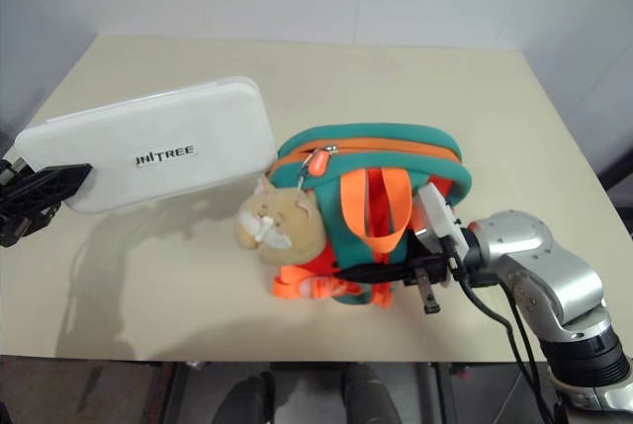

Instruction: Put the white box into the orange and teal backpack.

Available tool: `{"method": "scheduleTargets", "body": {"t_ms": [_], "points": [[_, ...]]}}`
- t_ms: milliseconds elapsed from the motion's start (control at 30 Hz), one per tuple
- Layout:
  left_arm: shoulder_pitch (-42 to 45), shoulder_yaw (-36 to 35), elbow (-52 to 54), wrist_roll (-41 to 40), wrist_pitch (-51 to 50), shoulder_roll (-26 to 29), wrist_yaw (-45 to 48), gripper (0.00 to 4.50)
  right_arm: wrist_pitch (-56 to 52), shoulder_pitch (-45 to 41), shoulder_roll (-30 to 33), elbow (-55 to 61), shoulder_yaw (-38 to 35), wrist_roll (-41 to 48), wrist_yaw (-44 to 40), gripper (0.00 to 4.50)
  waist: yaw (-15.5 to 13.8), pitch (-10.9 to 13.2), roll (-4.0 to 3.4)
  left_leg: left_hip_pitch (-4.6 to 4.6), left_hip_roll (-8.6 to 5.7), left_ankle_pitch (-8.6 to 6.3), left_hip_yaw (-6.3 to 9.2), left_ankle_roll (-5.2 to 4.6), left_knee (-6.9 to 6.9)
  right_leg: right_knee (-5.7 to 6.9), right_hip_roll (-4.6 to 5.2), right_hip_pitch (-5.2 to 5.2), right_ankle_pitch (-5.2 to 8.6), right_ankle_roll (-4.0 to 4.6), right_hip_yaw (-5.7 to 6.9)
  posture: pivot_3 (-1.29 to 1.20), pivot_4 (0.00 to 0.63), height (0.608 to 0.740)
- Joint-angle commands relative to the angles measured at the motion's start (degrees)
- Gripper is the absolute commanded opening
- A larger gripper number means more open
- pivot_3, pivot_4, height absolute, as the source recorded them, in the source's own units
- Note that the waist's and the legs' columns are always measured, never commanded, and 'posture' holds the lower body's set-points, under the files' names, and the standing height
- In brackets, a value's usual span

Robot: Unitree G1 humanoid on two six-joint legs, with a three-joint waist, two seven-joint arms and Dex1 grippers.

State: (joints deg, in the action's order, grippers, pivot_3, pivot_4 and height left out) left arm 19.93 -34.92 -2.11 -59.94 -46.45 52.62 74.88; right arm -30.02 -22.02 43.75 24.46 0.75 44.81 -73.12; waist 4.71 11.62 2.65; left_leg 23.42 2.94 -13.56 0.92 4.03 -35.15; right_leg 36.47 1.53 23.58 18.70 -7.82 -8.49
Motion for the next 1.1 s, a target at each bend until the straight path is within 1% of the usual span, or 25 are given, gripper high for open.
{"method": "scheduleTargets", "body": {"t_ms": [33, 233, 367, 500, 633, 767, 833, 933, 1100], "points": [[0.72, -0.45, 2.34, -2.19, -0.66, 1.91, 2.21, 1.29, 1.33, -0.08, -1.04, 1.66, -2.54, 2.02, 0.54, 0.0, -0.01, 0.0, 0.0, 0.0, 0.0, 0.0, 0.0, 0.0, -0.01, 0.02, 0.0, 0.0, 0.0, 0.0, 0.0, 0.0, 0.15, 0.74], [1.14, 1.99, 2.13, -0.26, 0.97, 2.9, 4.75, 1.29, 1.56, -0.33, -1.7, 1.22, -2.57, 1.29, 0.9, 0.0, -0.04, 0.0, 0.0, -0.04, 0.0, 0.01, 0.0, 0.0, -0.04, 0.06, 0.0, -0.02, 0.01, 0.01, 0.0, 0.0, 0.15, 0.74], [1.28, 6.85, 1.46, 5.29, 6.38, 4.19, 9.27, 1.29, 1.8, -0.61, -2.04, 0.97, -2.28, 0.86, 1.07, 0.0, -0.06, 0.0, 0.0, -0.03, 0.0, 0.01, 0.0, 0.0, -0.04, 0.06, -0.01, -0.02, 0.01, 0.01, 0.0, 0.0, 0.15, 0.74], [6.57, 13.1, -0.96, 11.29, 12.12, 4.75, 11.65, 1.29, 2.15, -1.12, -2.4, 0.48, -1.84, 0.43, 1.08, 0.0, -0.19, 0.0, 0.0, -0.04, 0.0, 0.02, 0.0, 0.0, -0.04, 0.08, -0.03, -0.02, 0.01, 0.02, 0.01, 0.0, 0.15, 0.74], [12.42, 18.32, -2.56, 16.05, 15.37, 4.31, 11.31, 1.29, 2.33, -1.32, -2.71, 0.27, -1.7, 0.09, 1.08, 0.0, -0.33, 0.0, 0.0, -0.04, -0.01, 0.02, -0.01, 0.0, -0.08, 0.1, -0.03, -0.04, 0.0, 0.0, -0.01, 0.0, 0.15, 0.74], [20.38, 26.05, -0.88, 22.32, 16.57, 2.12, 6.4, 1.29, 2.26, -1.42, -3.04, 0.16, -1.53, -0.3, 1.39, 0.0, -0.4, 0.0, 0.0, -0.03, -0.01, 0.02, 0.0, 0.0, -0.1, 0.15, -0.05, -0.03, 0.0, -0.01, -0.01, 0.0, 0.15, 0.74], [22.55, 27.67, -0.54, 23.55, 16.37, 0.99, 4.89, 1.29, 2.24, -1.47, -3.1, 0.05, -1.49, -0.4, 1.4, 0.0, -0.36, 0.0, 0.0, -0.03, -0.01, 0.02, 0.01, 0.0, -0.16, 0.19, -0.06, -0.05, 0.0, -0.03, -0.01, 0.0, 0.15, 0.74], [27.2, 31.47, 0.6, 25.74, 15.57, -3.18, 0.74, 1.29, 2.37, -1.53, -3.37, -0.23, -1.37, -0.65, 1.5, 0.0, -0.47, 0.0, 0.0, -0.02, -0.01, 0.02, 0.02, 0.0, -0.32, 0.37, -0.09, -0.04, 0.01, -0.06, -0.03, 0.0, 0.15, 0.74], [31.17, 36.54, 3.02, 26.73, 14.07, -11.43, -3.54, 1.28, 2.53, -1.97, -4.04, -0.78, -1.04, -0.94, 1.6, 0.0, -0.64, 0.0, 0.0, -0.02, -0.02, 0.02, 0.04, -0.01, -0.66, 0.57, -0.1, -0.11, -0.02, -0.14, -0.07, 0.0, 0.15, 0.74]]}}
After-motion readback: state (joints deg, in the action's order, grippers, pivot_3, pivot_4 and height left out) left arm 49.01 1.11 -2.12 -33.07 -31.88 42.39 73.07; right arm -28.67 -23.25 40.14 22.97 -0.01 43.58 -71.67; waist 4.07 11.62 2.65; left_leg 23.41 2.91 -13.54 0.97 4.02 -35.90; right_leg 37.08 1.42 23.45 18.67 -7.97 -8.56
